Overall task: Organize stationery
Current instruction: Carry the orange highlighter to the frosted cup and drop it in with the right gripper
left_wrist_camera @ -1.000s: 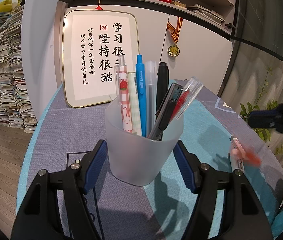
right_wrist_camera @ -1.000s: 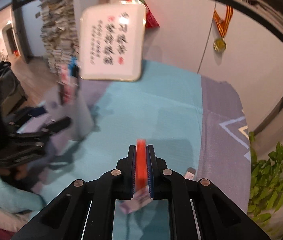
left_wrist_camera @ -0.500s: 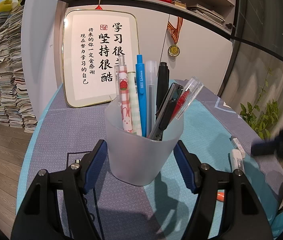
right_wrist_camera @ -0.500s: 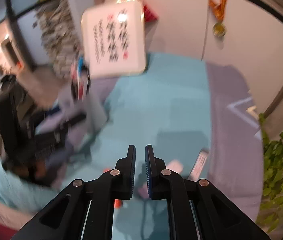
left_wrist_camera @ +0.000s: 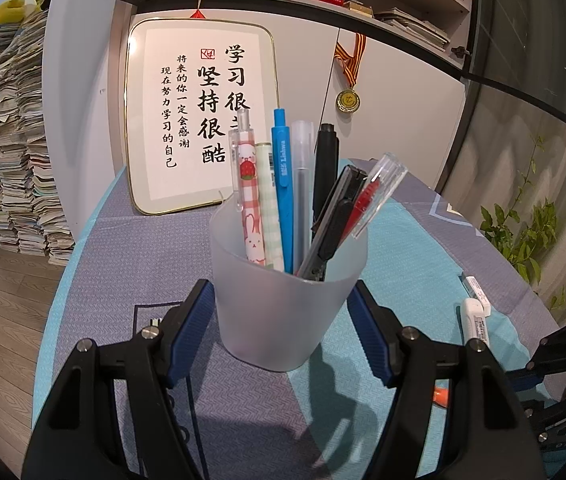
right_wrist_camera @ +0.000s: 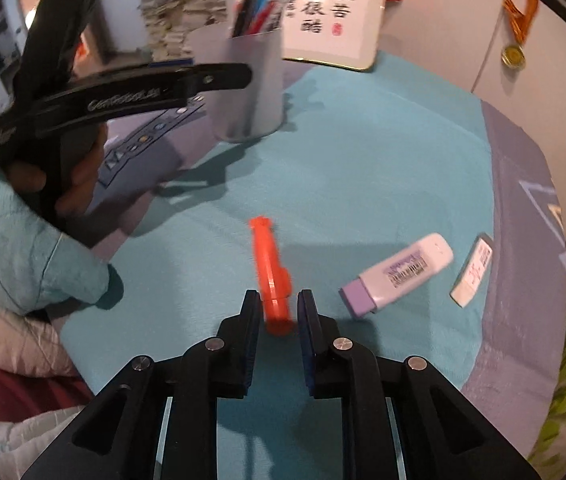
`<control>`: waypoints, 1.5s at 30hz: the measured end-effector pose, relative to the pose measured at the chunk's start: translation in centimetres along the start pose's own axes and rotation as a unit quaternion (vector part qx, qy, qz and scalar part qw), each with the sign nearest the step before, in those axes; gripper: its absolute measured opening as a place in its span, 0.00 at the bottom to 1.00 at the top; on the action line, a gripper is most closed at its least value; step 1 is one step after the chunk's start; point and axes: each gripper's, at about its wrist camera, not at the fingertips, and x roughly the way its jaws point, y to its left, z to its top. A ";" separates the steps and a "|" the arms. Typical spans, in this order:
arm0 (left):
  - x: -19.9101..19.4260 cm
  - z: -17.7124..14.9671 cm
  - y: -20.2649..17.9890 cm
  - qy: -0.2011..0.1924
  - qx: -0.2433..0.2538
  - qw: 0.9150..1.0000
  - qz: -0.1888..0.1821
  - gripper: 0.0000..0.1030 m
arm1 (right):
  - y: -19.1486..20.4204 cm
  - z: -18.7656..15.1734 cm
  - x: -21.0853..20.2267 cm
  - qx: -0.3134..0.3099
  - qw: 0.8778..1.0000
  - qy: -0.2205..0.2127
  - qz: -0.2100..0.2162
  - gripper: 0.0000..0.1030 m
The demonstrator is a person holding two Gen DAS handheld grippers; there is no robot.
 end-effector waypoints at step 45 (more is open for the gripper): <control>0.0 0.0 0.0 0.000 0.000 1.000 0.000 0.66 | 3.8 14.2 -4.3 0.002 0.992 -0.123 0.032 0.14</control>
